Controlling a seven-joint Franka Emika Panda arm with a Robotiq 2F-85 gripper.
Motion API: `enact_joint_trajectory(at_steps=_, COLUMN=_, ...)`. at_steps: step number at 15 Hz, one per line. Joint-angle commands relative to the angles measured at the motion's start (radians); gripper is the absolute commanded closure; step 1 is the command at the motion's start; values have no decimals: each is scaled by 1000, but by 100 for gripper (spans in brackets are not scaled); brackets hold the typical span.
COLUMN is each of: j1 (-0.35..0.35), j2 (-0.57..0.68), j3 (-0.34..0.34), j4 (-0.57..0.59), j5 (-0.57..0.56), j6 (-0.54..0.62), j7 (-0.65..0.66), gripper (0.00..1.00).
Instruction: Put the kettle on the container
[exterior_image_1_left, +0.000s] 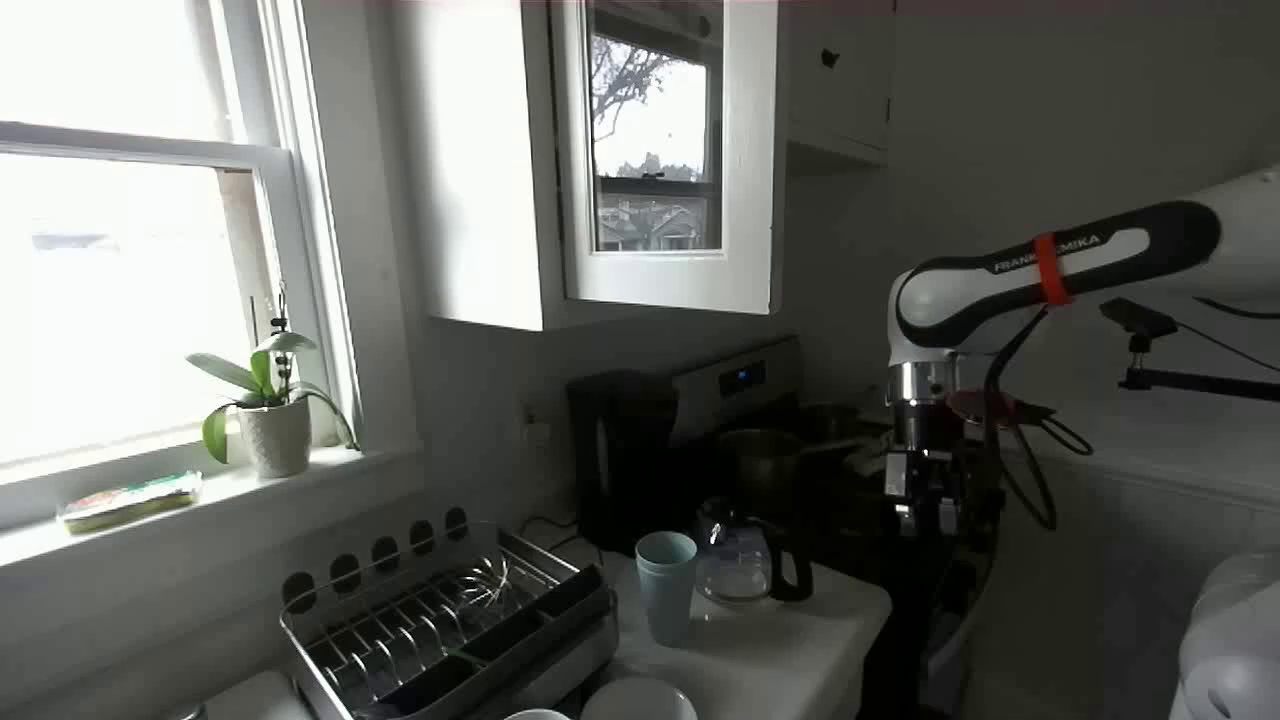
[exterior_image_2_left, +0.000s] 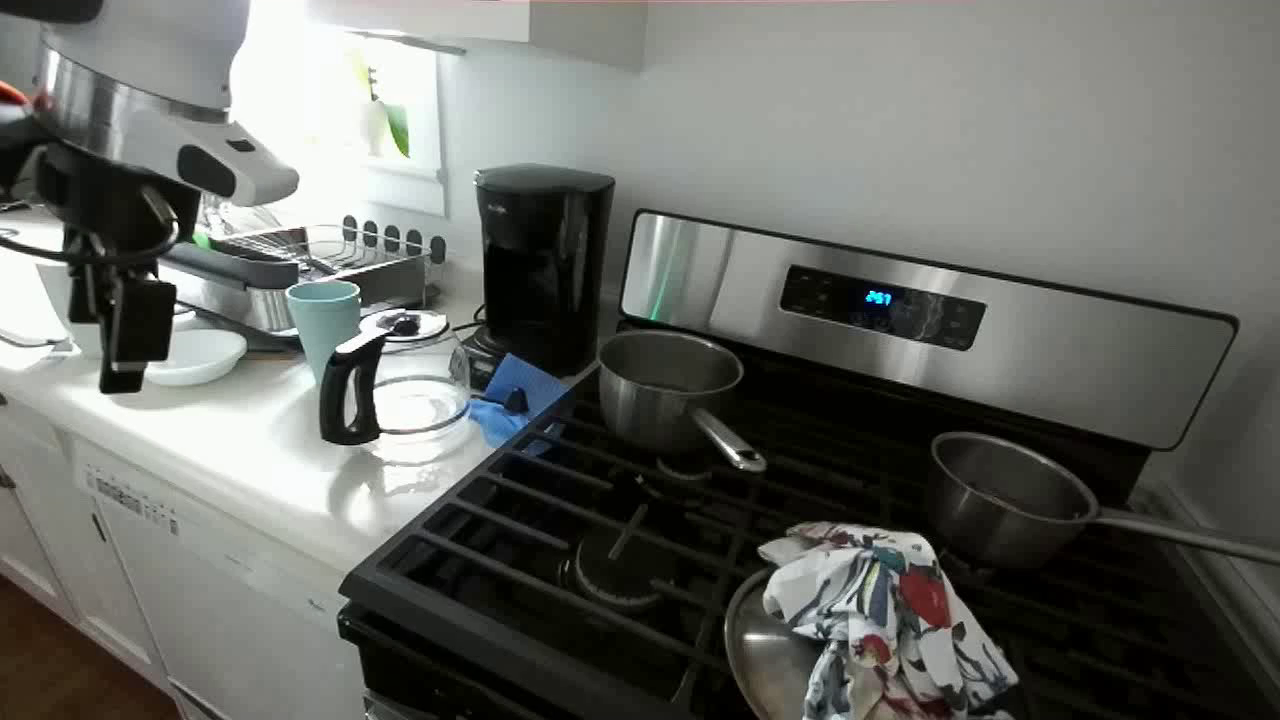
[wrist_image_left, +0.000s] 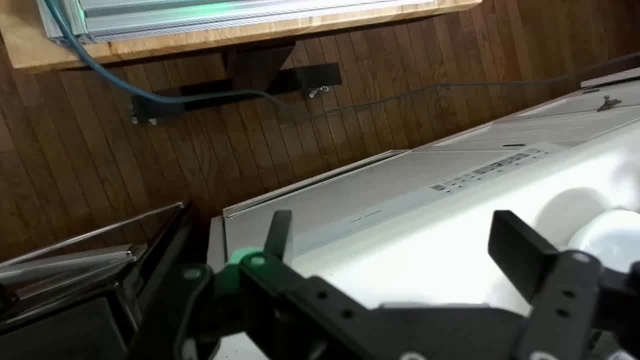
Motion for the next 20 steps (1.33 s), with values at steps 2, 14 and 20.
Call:
enact_joint_trajectory(at_steps=2, j1=-29, j2=5, j3=25, j4=3, j5=12, j6=-4, j7=-14, gripper=0)
enact_joint_trajectory(at_steps=14, j1=2, j2=65, j3=117, j4=1, j5=-103, j6=261, j7=-33, gripper=0)
enact_joint_trajectory(at_steps=20, j1=52, j2=142, j3=160, j4=-20, j5=-164, j6=505, j7=-159, gripper=0)
